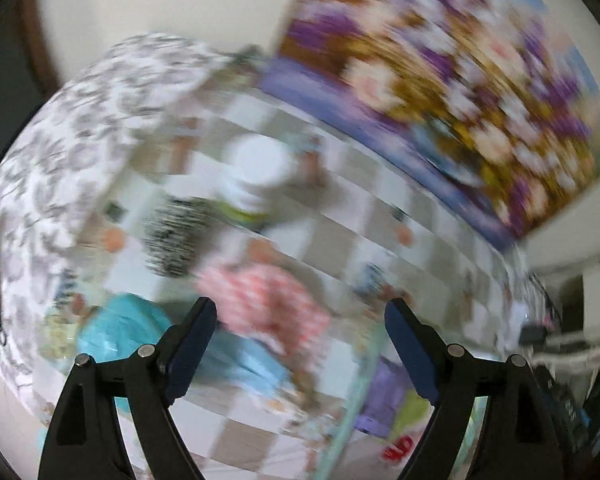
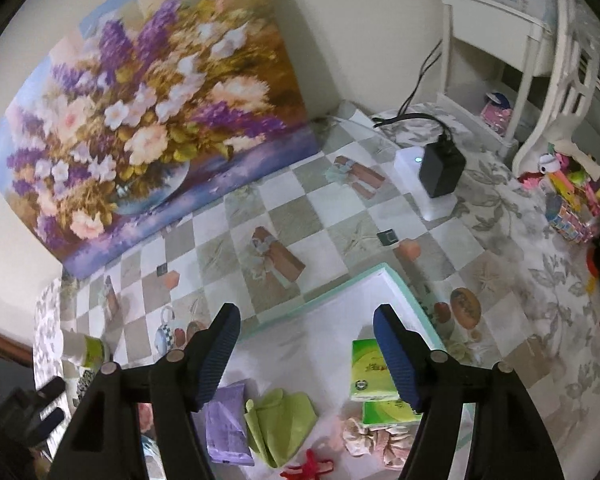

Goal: Organize soft objects
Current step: 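Grasp the leopard-print scrunchie with the left gripper while the right gripper grasps the pink zigzag cloth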

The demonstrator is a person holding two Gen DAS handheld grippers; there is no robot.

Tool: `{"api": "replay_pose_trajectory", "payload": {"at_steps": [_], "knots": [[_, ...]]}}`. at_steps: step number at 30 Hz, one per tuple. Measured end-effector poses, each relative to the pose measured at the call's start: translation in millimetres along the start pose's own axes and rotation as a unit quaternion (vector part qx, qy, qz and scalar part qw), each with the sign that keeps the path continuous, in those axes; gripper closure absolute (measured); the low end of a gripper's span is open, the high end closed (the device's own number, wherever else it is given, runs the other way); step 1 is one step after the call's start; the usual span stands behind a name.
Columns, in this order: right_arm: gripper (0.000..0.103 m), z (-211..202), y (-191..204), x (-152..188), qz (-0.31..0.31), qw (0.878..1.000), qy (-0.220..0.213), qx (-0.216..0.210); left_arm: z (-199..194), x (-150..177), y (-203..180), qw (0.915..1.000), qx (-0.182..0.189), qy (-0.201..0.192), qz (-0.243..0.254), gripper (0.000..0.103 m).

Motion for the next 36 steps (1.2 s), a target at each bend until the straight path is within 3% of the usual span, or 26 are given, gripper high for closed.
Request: {"api": "replay_pose_trajectory", "payload": {"at_steps": [5,15,22,24,27,36], "knots": [[0.03,4.7,21.4,5.7,-0.026,1.0,0.006,-0.001,0.3,-16.3,64.8,0.997,-0.042,-0.01,-0.064,0.016],[0.03,17.8,85.9,27.8,-0.088,0.995,0.03,-0.044,-9.0,-27.0,134.2,0.9914,-0.072,-0.023,-0.107,0.016],[0.03,27.6,141.3,52.7,-0.118,0.988,0.046,-0.086,-8.1,-31.6,153.0,0.99,-0.066,-0.02,-0.123,0.016],[0.024,32.1,157.8,61.0,-0.13,0.986,0.051,-0.096,-5.3,-32.5,154.6,0.9903,-0.063,-0.016,-0.123,0.016],[0.024,43.3,184.5,76.2,-0.155,0.98,0.065,-0.108,3.5,-33.6,156.0,0.9909,-0.052,-0.003,-0.124,0.015],[0.024,78.5,227.1,111.0,-0.193,0.968,0.105,-0.122,35.2,-39.1,146.0,0.9934,-0.043,0.026,-0.103,0.015]]}}
Point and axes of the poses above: each gripper's, at about its wrist camera, not at the fingertips, and z roughly the way its jaws point, y to its left, x to its underside, the point moved 2 cm from there along z, roughly the way its jaws point, and after that the axes turned 2 degrees about -x, right-handed, at the moved point
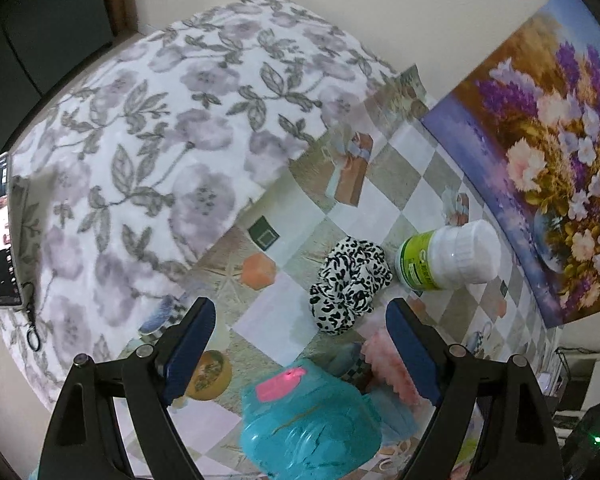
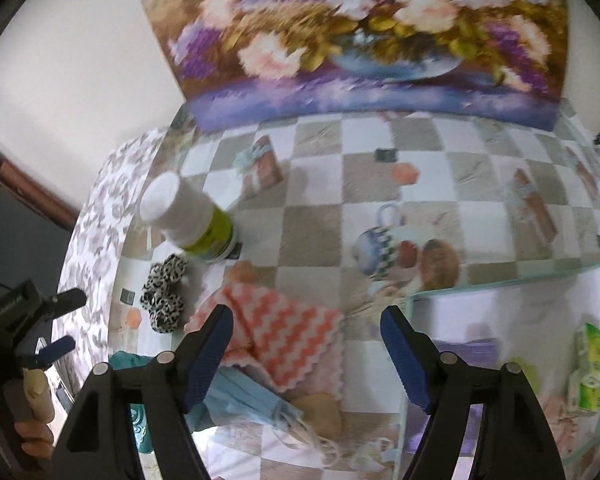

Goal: Organize soft objects
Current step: 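Grasp the leopard-print scrunchie with the left gripper while the right gripper grasps the pink zigzag cloth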

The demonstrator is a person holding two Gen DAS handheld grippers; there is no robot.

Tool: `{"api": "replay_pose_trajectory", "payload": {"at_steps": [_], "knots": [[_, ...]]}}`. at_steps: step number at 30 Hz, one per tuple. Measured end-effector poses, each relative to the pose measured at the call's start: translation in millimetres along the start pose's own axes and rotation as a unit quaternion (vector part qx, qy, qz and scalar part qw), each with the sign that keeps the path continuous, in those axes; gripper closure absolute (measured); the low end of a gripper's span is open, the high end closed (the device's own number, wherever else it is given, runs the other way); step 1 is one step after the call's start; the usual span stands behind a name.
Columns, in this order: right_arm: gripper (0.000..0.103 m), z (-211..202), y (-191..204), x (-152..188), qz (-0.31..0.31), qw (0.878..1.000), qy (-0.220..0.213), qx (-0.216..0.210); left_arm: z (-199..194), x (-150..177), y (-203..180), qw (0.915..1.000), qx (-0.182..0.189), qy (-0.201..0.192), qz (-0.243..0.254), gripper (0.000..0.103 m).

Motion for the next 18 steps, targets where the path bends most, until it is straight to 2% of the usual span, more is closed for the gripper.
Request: {"api": "replay_pose_trajectory", "payload": {"at_steps": [6,10,15,18], "knots": [[0.024,29.0,13.6,5.3,-0.014,0.999,0.028,-0.016,17.8,2.4,-15.8,0.9997,0.008,0.02,0.012,0.015],[0.024,44.0,15.6,7.2,-0.008,0.999,0.044,-0.03,29.2,2.8,-32.0,0.9986,-0.004,0.035,0.038,0.016],[0.024,60.1,19.5,10.3,-0.009,0.997,0.061,-0.038,42.9,-5.5,-45.5,0.9968,0.005,0.062,0.05,0.016],[0.024,67.9,23.1,12.1,-0.011,0.996,0.071,-0.044,51.8,-10.9,-50.3,0.9952,-0.016,0.074,0.062,0.016]]}}
Point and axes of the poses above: each gripper's, at about its wrist camera, not at the fingertips, and z roughly the way its jaws point, y to its left, x to its underside, the point moved 2 cm from there along z, roughly the way its jaws point, and after that the axes turned 2 degrees about -x, right-handed, at the moved point
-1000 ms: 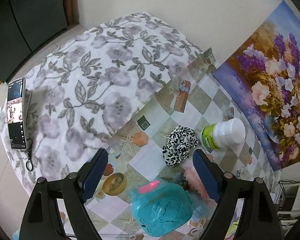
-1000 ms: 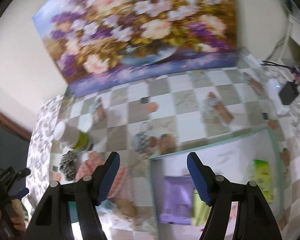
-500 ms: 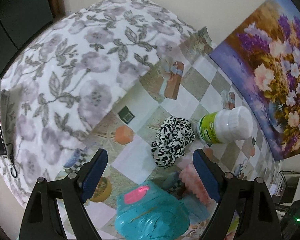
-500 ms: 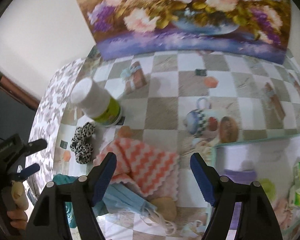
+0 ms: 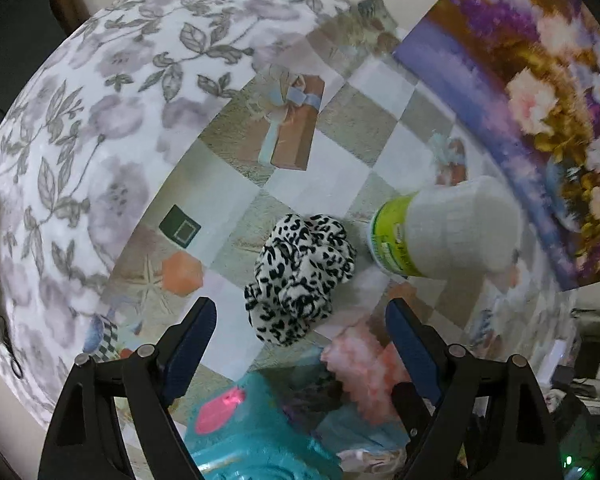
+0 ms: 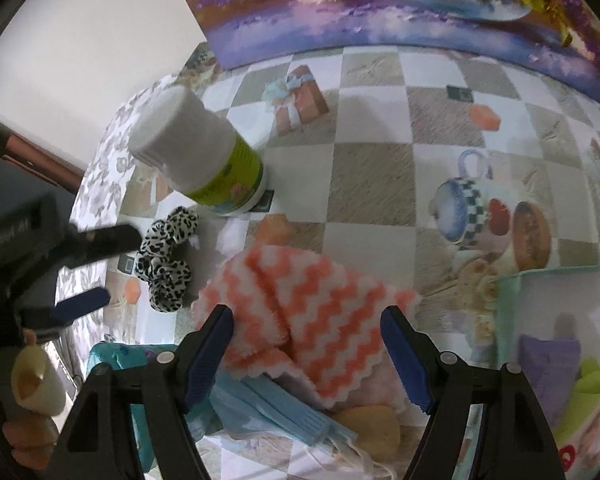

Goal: Organize soft objects
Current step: 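Grasp the leopard-print scrunchie with the left gripper while the right gripper grasps the pink zigzag cloth, then lift the scrunchie and zigzag cloth and carry them over the tray with both grippers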

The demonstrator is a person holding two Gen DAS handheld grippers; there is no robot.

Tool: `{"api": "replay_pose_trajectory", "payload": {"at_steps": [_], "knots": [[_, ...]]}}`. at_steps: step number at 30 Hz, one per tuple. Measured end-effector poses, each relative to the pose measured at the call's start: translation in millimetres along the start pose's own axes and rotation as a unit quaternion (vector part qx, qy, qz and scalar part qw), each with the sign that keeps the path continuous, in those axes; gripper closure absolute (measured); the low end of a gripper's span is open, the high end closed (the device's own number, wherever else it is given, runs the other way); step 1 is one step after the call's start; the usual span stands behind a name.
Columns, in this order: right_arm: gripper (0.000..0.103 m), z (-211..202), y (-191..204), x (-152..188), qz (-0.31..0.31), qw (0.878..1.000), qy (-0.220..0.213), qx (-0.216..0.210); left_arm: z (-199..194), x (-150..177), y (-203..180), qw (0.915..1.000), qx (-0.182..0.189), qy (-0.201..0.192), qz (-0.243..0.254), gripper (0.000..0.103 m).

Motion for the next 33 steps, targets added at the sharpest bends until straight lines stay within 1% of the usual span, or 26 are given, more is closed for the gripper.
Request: {"api": "replay_pose_trajectory", "payload": {"at_steps": [3,4,6,7,9,10,11,12,13,15,16,18,21,23,27,30,33], "knots": [[0.024,5.7,2.3,0.4,-0.006,1.0,0.006,-0.001,7.3,-5.5,-0.6,0.9998,-0.02,0.006,0.003,0.019],[0.024,7.2,2.4,0.8,-0.006,1.0,0.009,-0.001,11.7,-7.3,-2.1,0.9995,-0.029,0.009,0.005,0.022],[0.024,10.1,2.6,1.1,-0.007,1.0,0.011,-0.001,19.3,-9.0,-2.8,0.9991,-0.036,0.02,0.007,0.023],[0.024,10.7,2.5,1.1,-0.008,1.0,0.012,-0.002,26.2,-10.3,-4.3,0.9989,-0.034,0.032,0.006,0.024],[0.024,11.2,2.0,0.1,-0.009,1.0,0.012,-0.004,33.4,-11.6,-5.1,0.9986,-0.028,0.045,0.001,0.033],[0.026,10.4,1.7,-0.4,-0.009,1.0,0.011,-0.005,36.9,-12.2,-6.2,0.9983,-0.028,0.051,0.0,0.041],[0.03,9.4,0.9,-1.2,-0.01,1.0,0.009,-0.006,39.4,-12.8,-6.7,0.998,-0.03,0.056,0.0,0.044],[0.037,8.6,0.3,-2.2,-0.011,1.0,0.007,-0.01,41.9,-13.8,-8.2,0.9977,-0.034,0.059,0.0,0.046],[0.041,8.0,-0.7,-2.3,-0.01,1.0,0.007,-0.015,44.1,-15.0,-9.3,0.9974,-0.039,0.06,0.002,0.049],[0.054,7.5,-3.3,-1.5,-0.008,1.0,0.01,-0.026,45.4,-16.6,-11.3,0.9972,-0.045,0.06,0.005,0.054],[0.057,8.1,-2.8,-0.9,-0.008,0.999,0.011,-0.029,45.8,-17.3,-12.6,0.9972,-0.046,0.059,0.006,0.057],[0.065,8.9,-3.4,-0.3,-0.008,0.999,0.011,-0.032,45.5,-16.7,-14.6,0.9973,-0.044,0.058,0.006,0.061],[0.072,6.6,-6.3,-0.6,-0.006,0.999,0.007,-0.042,43.0,-14.6,-22.7,0.9978,-0.039,0.054,0.005,0.065],[0.074,5.2,-8.2,-0.4,-0.007,0.999,0.006,-0.047,41.9,-11.4,-25.6,0.998,-0.036,0.052,0.005,0.068],[0.083,4.3,-9.4,-0.8,0.0,0.998,0.004,-0.059,39.2,-5.4,-26.4,0.9984,-0.028,0.048,0.002,0.07],[0.087,3.0,-12.8,-1.4,0.005,0.998,0.003,-0.068,33.4,3.1,-28.0,0.999,-0.024,0.038,-0.001,0.07],[0.088,0.0,-19.9,-1.7,0.015,0.997,0.003,-0.076,19.2,7.6,-30.8,0.9996,-0.023,0.015,-0.003,0.07]]}}
Point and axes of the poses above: each gripper's, at about its wrist camera, not at the fingertips, and z roughly the way its jaws point, y to its left, x to its underside, the point moved 2 cm from there along z, roughly the way its jaws point, and after that the axes turned 2 degrees about -x, right-handed, at the moved point
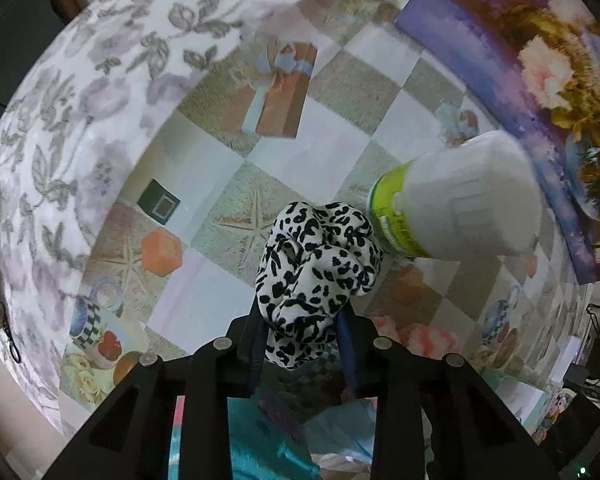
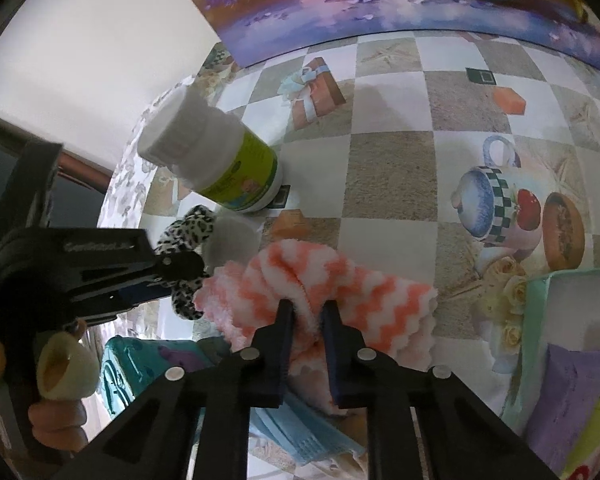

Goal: Organize soft objects
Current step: 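Lift the scrunchie and zigzag cloth and carry them over the tray with both grippers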

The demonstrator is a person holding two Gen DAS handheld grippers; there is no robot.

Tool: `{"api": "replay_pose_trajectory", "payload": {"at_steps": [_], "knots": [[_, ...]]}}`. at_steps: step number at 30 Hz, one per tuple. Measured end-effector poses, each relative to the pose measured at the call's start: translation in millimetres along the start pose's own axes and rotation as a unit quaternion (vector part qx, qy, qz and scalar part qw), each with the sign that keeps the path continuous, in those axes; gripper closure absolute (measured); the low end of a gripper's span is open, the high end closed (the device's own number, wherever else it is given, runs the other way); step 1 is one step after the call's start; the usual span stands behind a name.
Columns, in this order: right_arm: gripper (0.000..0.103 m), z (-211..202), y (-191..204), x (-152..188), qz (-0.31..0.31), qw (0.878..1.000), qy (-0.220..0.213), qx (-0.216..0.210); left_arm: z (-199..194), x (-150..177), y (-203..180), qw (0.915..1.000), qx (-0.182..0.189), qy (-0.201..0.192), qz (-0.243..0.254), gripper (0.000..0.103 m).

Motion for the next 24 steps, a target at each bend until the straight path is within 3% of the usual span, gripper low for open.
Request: {"api": "replay_pose_trajectory", "payload": {"at_steps": [13,24], "knots": [[0.09,-42.7,-9.3,1.6,0.017,0.999,-0.028,-0.013,-60.4,58.0,-4.5,0.9947,0.031,-0.098,-0.002,0.07],[0.09,-96.1,-9.7,11.7,0.026,0.997,-0.072,-0.018,-102.3,90.2,-8.1,0.988,0.06,-0.142,0.011,0.07]]}}
Point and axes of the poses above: each gripper's, at about its wrist camera, not at the fingertips, and z roughly the way its jaws point, y to its left, x to its underside, the point moved 2 cm from there along z, roughly the way its jaws point, and after that the axes turned 2 degrees about -x, right-handed, at the moved point
